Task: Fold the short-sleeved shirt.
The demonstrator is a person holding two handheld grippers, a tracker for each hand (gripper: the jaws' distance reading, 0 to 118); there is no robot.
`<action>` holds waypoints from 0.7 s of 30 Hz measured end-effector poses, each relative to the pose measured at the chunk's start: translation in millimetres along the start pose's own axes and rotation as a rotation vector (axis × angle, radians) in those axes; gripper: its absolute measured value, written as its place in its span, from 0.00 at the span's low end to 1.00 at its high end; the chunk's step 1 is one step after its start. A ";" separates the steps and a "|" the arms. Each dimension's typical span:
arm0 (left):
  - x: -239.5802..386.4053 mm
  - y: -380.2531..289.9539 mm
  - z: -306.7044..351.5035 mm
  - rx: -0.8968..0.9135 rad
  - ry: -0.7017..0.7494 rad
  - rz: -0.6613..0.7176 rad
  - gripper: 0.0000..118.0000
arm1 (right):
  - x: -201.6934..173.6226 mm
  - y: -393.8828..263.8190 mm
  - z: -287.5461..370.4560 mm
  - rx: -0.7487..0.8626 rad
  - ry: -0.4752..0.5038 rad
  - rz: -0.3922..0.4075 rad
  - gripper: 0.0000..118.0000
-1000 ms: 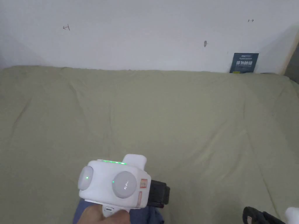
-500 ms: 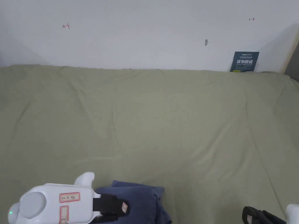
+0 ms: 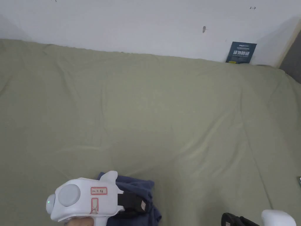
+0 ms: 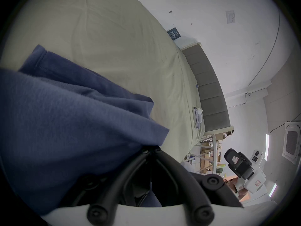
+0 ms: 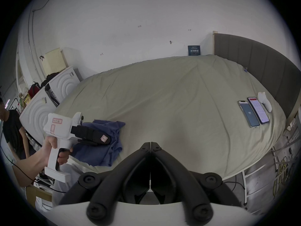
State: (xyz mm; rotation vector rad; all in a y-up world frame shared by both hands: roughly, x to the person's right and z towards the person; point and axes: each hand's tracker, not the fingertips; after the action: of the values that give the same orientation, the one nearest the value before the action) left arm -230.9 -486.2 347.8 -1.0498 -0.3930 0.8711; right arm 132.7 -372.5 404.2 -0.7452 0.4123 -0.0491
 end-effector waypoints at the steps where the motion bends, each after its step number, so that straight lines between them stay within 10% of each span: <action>1: 3.9 -0.7 6.4 0.005 0.007 0.001 0.00 | -4.8 0.2 -2.0 -0.004 0.018 0.011 0.00; 10: 19.4 -8.3 139.8 0.193 0.308 -0.184 0.00 | -68.9 15.9 -71.1 -0.156 0.337 0.070 0.00; 16: -28.0 -13.3 176.4 0.202 0.373 -0.104 0.00 | -83.3 18.9 -165.2 -0.394 0.716 -0.221 0.00; 21: -57.2 -14.9 172.3 0.161 0.332 -0.045 0.00 | -54.6 -15.7 -222.7 -0.509 0.757 -0.344 0.00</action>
State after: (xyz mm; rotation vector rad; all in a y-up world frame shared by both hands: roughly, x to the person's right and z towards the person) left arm -373.2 -433.0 448.3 -1.0099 -0.0652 0.6615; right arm -0.8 -518.2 286.9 -1.2920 1.0355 -0.5798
